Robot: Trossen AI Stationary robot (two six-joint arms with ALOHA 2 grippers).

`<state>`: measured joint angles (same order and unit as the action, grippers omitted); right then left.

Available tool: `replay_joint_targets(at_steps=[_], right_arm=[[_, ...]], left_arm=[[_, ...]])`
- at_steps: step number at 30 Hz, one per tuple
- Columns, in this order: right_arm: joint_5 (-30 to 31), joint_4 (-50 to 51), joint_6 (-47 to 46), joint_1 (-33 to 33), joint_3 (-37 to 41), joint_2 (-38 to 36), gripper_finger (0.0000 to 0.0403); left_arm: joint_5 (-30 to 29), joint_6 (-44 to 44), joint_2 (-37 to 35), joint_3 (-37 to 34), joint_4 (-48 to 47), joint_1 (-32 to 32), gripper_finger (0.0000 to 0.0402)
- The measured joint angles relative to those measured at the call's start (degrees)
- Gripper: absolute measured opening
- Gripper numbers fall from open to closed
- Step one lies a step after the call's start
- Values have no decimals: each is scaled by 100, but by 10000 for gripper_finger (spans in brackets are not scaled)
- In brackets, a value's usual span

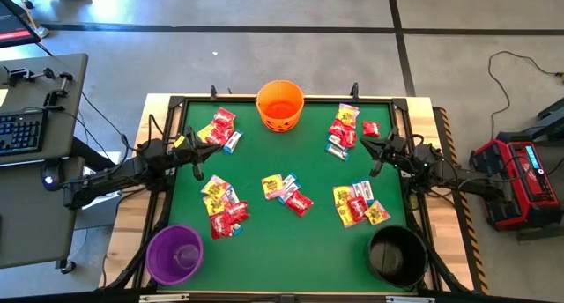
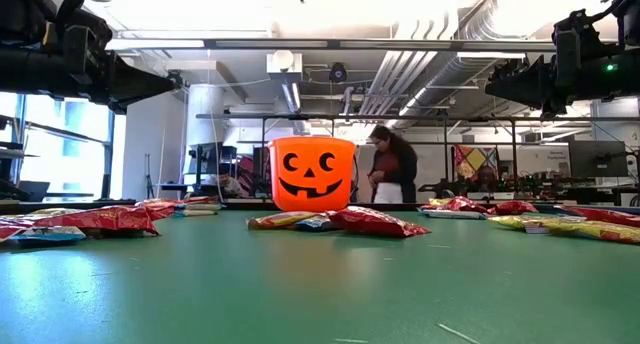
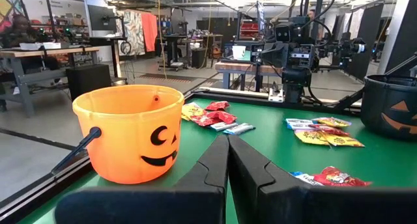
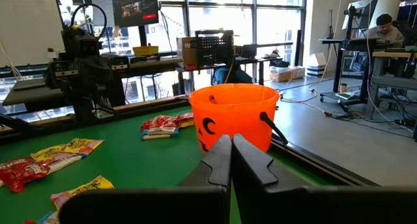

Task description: Sort candy by brand, put in halloween buckets

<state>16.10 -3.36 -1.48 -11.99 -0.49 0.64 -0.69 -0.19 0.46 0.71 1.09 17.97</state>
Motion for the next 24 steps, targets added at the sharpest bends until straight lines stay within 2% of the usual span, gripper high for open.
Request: replay_joint_targets(at_steps=[24], right_arm=[[0, -30, 74, 0, -2, 0, 0]], left_arm=[[0, 0, -1, -2, 1, 0, 1]])
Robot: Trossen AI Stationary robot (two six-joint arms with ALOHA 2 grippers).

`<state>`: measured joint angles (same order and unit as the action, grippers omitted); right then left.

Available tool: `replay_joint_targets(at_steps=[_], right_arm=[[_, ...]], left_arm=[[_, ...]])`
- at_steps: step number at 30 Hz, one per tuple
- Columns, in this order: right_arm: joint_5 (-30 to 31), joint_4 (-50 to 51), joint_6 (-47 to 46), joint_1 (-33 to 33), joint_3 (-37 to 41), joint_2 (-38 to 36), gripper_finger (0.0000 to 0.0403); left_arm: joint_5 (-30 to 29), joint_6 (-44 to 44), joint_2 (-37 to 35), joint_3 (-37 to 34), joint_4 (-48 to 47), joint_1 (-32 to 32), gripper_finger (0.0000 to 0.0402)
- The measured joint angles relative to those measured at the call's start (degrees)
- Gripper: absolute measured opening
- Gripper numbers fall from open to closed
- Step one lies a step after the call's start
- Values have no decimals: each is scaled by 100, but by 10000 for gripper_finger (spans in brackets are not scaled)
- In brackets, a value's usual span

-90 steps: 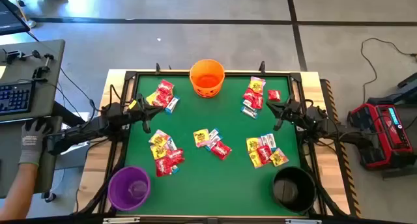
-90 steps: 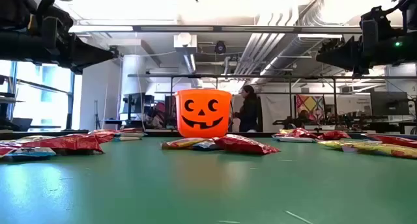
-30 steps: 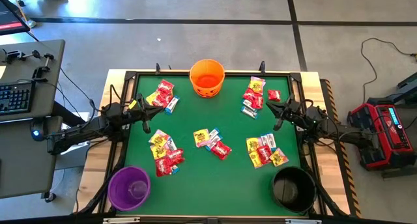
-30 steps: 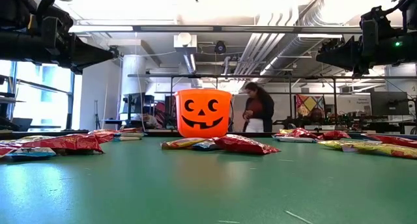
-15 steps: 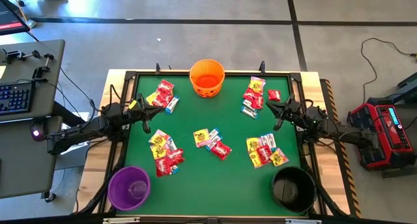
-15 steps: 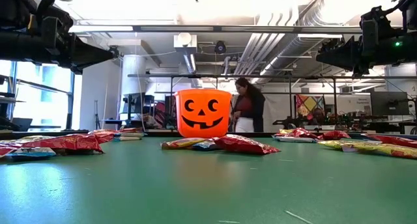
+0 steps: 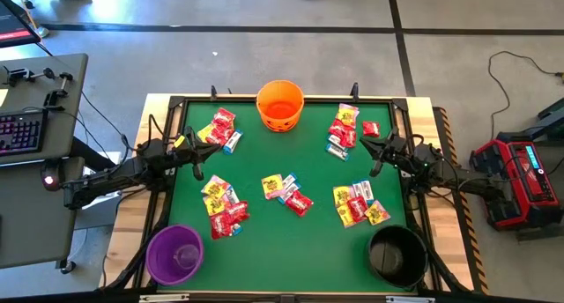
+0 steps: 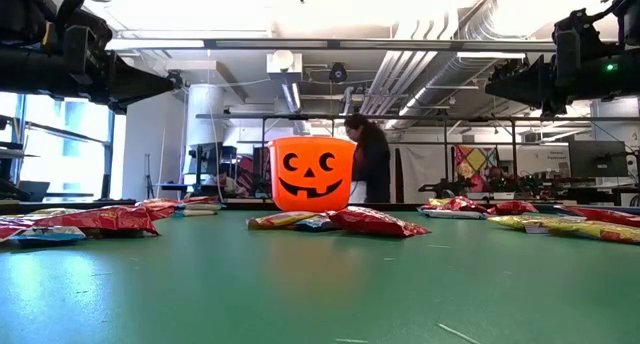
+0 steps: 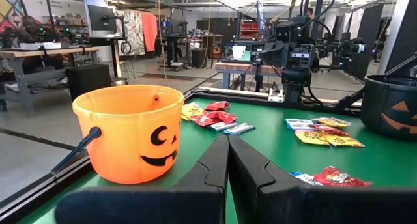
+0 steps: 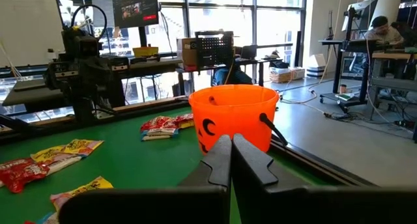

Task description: Sort candy by brand, put in halloween buckets

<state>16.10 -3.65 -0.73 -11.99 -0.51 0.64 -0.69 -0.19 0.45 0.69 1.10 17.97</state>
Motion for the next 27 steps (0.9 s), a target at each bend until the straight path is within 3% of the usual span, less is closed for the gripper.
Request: replay_joint_targets(at_steps=[6, 10, 15, 27], right_arm=[[-17, -106, 61, -1, 1, -1, 0], [-338, -135, 38, 1, 0, 0, 0], [-555, -387, -560, 3, 1, 3, 0], [-398, -477, -959, 3, 0, 74, 0]], left_arm=[[0, 0, 2, 2, -2, -2, 1], [0, 0, 0, 1, -1, 0, 1], [0, -2, 0, 0, -2, -1, 1], [0, 0, 2, 2, -2, -2, 1]])
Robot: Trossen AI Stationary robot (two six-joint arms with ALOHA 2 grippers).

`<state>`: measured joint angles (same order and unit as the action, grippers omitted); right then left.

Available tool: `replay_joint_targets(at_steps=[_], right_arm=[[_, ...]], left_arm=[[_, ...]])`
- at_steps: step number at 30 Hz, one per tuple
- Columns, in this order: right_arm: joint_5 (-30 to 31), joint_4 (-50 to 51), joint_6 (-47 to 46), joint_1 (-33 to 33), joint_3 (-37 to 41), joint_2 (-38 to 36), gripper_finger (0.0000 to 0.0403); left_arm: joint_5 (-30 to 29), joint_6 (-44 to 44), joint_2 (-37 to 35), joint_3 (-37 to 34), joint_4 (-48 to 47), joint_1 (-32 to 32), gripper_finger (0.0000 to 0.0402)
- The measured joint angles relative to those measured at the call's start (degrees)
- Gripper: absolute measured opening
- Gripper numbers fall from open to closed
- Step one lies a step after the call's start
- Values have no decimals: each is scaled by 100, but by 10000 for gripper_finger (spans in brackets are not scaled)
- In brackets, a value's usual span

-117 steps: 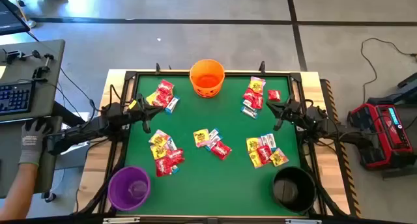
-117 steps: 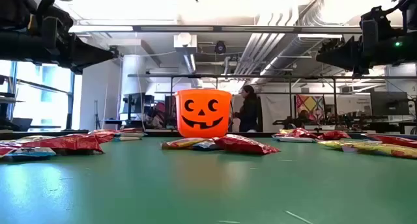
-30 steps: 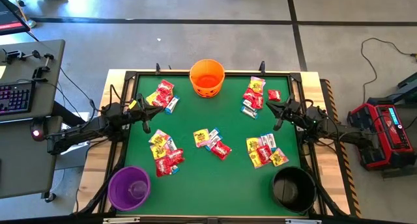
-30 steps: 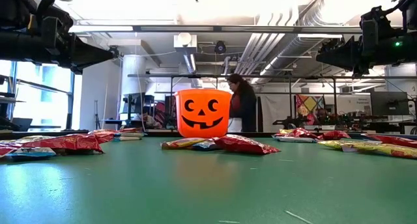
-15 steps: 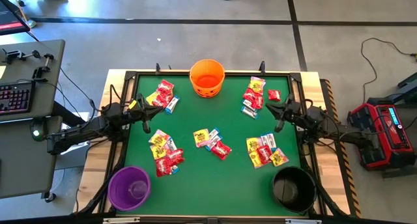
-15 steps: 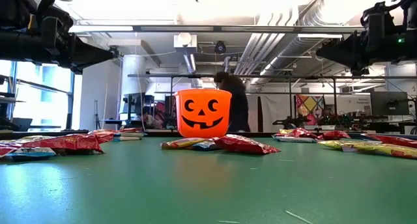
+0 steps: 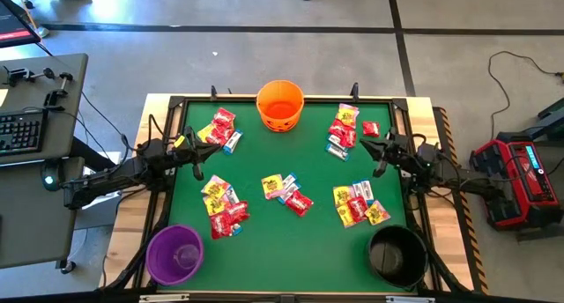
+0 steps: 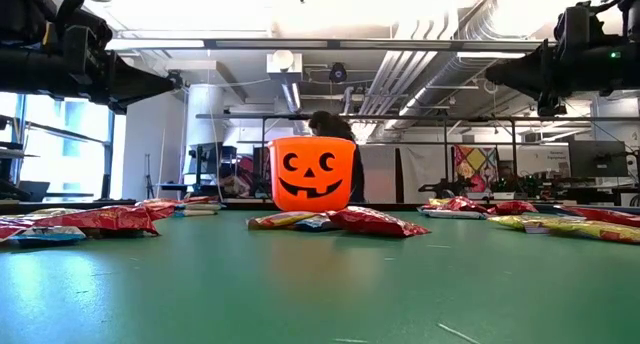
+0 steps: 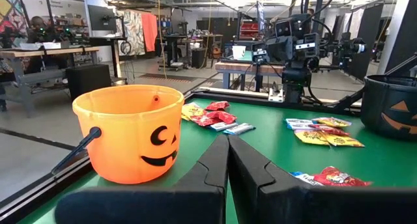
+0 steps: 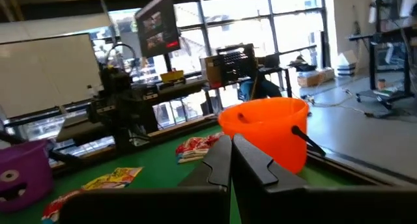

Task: Sort candy by brand, put in halloween buckets
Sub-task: Put the red candy into the orange bucket

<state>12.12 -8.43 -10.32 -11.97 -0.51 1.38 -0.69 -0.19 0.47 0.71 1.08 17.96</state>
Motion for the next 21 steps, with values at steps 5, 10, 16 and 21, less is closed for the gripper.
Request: replay_joint_targets(at_steps=[5, 10, 16, 21], right_arm=[[-108, 49, -24, 0, -214, 312, 0], [-111, 441, -110, 0, -746, 920, 0], [-194, 991, -409, 0, -1585, 1856, 0], [-381, 1326, -492, 1, -2291, 2610, 0]], left_arm=[[0, 0, -2, -1, 0, 2, 1], [0, 0, 0, -1, 2, 0, 1], [0, 0, 0, 0, 2, 0, 1], [1, 0, 0, -1, 2, 1, 1]])
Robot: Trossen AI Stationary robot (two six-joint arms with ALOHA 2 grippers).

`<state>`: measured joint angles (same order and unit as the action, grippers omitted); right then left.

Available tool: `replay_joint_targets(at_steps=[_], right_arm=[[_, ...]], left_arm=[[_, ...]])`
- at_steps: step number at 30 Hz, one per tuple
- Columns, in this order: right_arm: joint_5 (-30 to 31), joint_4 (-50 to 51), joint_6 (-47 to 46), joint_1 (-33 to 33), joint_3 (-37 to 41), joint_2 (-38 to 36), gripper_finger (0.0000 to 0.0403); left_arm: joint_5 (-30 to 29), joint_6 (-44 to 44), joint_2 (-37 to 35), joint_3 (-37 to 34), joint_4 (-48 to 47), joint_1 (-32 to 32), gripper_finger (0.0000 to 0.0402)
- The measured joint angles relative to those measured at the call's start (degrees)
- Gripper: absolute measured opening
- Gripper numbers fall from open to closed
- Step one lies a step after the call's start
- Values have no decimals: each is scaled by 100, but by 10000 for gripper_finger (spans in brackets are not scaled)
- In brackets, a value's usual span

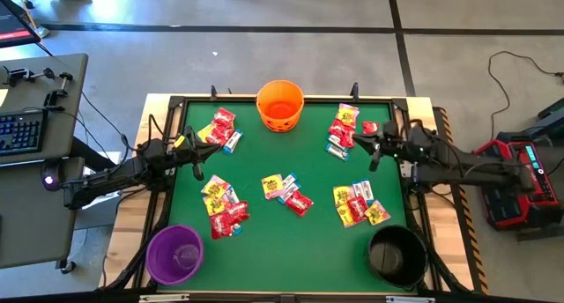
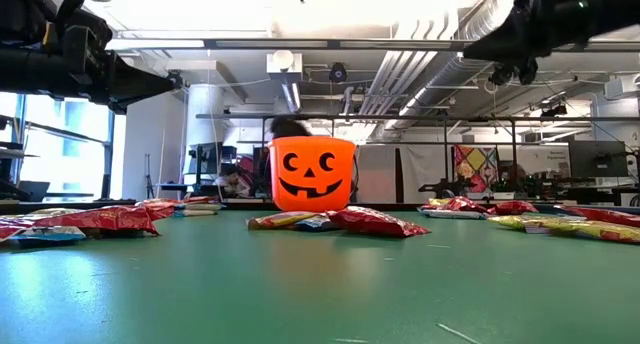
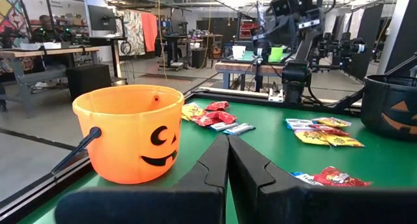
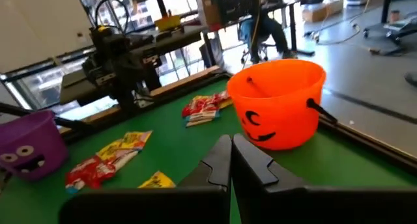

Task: Sort candy by brand, put in halloween buckets
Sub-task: Put the red candy into the orange bucket

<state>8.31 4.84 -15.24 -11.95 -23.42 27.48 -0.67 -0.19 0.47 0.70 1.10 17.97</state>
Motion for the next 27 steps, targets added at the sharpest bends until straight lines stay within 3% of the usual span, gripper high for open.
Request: replay_joint_targets(at_steps=[10, 21, 27], right_arm=[[-43, 660, -420, 0, -1053, 1352, 7], [-409, 1129, -1254, 72, -1847, 2774, 106], [-801, 1368, -1302, 275, -2287, 3592, 132]], left_arm=[[-1, 0, 0, 1, 0, 1, 1], [-1, 0, 0, -1, 0, 0, 1], [-1, 0, 0, -1, 2, 1, 1]])
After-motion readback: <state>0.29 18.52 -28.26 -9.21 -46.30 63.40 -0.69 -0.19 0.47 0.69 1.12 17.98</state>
